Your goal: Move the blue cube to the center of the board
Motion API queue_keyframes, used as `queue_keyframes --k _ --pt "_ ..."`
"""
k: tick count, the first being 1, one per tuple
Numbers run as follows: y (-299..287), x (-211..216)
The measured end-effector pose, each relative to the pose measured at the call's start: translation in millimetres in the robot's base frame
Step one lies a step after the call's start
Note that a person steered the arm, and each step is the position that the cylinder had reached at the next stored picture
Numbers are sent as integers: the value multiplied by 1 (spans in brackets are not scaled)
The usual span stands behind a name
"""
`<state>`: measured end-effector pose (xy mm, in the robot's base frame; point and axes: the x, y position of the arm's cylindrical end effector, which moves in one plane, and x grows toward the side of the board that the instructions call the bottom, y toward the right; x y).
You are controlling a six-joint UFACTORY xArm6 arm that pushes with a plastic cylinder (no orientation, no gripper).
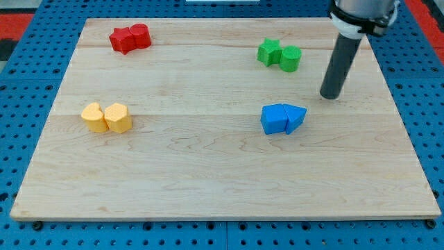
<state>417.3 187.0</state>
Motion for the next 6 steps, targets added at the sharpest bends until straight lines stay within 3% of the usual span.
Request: queue_keyframes --k 2,3,4,5,6 --pt "53 76" --pt "33 89" --pt "-101 64" --pt "-159 46" --pt "-172 29"
